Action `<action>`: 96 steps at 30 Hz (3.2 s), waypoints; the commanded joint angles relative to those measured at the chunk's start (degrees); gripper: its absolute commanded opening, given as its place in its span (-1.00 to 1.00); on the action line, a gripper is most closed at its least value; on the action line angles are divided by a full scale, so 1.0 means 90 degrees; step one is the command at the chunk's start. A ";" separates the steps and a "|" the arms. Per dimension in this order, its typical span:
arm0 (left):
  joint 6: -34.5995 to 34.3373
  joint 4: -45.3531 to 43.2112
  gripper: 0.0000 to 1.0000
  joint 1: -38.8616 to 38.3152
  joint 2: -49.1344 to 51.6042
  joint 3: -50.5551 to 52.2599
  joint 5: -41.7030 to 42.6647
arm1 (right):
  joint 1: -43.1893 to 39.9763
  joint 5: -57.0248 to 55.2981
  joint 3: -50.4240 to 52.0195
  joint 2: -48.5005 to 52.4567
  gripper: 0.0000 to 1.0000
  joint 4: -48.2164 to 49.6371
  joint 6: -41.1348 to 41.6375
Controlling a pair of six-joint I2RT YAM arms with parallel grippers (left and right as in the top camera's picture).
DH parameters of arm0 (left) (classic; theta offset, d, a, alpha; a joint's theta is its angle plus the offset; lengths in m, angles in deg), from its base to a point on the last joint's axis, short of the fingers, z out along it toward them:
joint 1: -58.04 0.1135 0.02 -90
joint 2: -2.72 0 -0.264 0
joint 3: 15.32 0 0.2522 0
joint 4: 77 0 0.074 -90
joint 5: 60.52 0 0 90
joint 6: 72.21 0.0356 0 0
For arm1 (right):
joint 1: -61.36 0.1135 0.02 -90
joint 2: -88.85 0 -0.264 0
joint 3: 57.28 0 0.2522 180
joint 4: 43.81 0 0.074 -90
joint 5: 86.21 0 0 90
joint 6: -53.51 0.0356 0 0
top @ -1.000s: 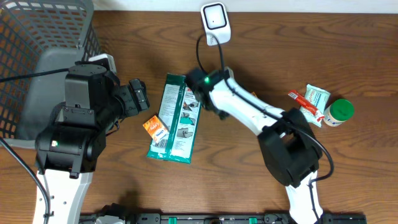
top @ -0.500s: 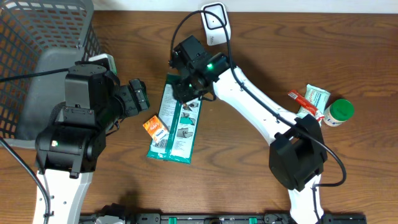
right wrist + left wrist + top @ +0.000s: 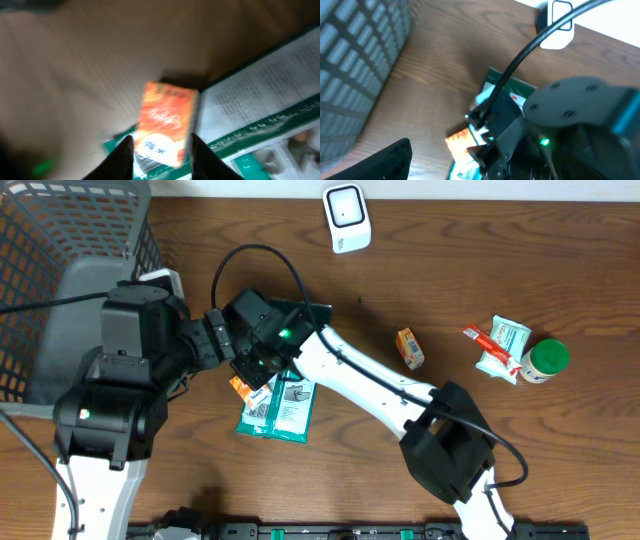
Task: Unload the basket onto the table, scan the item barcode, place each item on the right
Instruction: 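Move the right gripper to the remaining orange juice box, then grasp the remaining juice box with the right gripper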
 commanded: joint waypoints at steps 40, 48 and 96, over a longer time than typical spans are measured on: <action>0.0005 -0.0112 0.80 -0.0007 0.0029 -0.0070 -0.0046 | 0.0886 -0.1596 0.0206 0.0510 -0.36 0.0211 -0.0107; 0.0005 -0.0112 0.80 -0.0007 0.0029 -0.0070 -0.0046 | 0.0988 -0.1605 0.0284 0.0510 -0.38 0.0318 -0.0109; 0.0005 -0.0112 0.81 -0.0007 0.0029 -0.0070 -0.0046 | 0.1037 -0.3028 0.1423 0.0510 -0.46 0.0719 -0.0104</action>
